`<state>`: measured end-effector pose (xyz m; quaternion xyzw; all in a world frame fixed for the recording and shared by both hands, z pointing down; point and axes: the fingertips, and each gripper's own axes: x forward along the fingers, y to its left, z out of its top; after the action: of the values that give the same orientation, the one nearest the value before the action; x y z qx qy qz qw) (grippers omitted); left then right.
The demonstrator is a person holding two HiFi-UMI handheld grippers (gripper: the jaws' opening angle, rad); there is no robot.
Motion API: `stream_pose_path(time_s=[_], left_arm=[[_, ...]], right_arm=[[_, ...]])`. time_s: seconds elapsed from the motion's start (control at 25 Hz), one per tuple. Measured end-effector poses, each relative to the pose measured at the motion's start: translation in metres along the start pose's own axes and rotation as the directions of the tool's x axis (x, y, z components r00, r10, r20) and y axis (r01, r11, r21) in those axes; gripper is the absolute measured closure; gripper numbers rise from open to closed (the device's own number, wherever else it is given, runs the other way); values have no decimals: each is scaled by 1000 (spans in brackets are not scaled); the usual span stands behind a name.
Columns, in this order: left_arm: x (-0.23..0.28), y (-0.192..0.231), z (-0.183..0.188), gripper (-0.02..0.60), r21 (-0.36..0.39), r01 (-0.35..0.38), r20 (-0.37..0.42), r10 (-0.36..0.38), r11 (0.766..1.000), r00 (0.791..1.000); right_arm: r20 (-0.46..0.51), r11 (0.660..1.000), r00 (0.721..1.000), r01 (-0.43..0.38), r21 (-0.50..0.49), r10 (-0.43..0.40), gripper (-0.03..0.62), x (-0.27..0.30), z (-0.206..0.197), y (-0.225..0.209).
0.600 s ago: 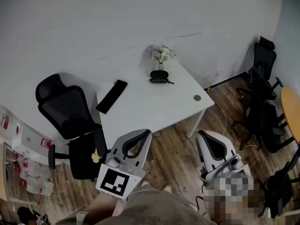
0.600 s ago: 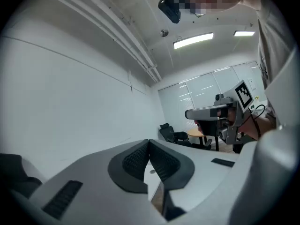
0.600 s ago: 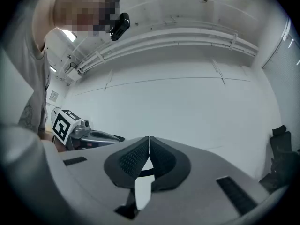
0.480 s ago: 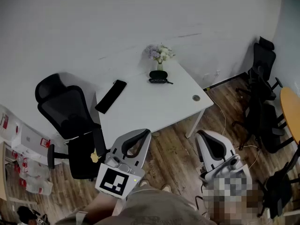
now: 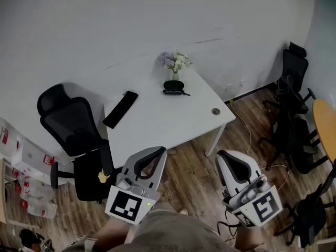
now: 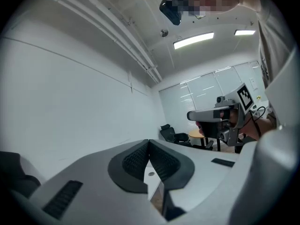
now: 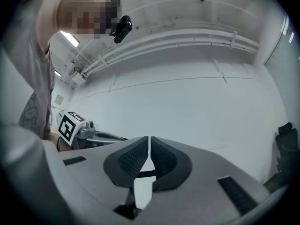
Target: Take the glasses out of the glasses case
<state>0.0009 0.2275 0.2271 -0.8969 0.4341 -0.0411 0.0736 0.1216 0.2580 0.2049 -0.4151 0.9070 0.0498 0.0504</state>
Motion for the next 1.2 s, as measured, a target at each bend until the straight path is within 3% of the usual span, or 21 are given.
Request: stream_pose_path(time_s=[0.08,0.12,0.2,0.8,1.2], left_arm=[[2,-3,-3,566,-4,-2,-12,2,1000,1000],[3,-4,-5,566,-7,-5,-18,4,1000,1000],[5,-3,-8,566,-9,-12,-29,11,1000,1000],[67,37,-36,565,7,-5,-52,5,1000,999],[147,125,-77,566,-33,-15,-122,11,999,993]], right_arm=[[8,999,999,-43,16,43,535,-1,1,1],[4,999,999,-49,9,49,452,0,1,-1],[-12,999,999,-43,-12,43,407,3,-4,-6],[-83,999,996,-21,42,24,408,57,-55,-63],[-221,996,975,-15,90,35,407,162,-119,-132]])
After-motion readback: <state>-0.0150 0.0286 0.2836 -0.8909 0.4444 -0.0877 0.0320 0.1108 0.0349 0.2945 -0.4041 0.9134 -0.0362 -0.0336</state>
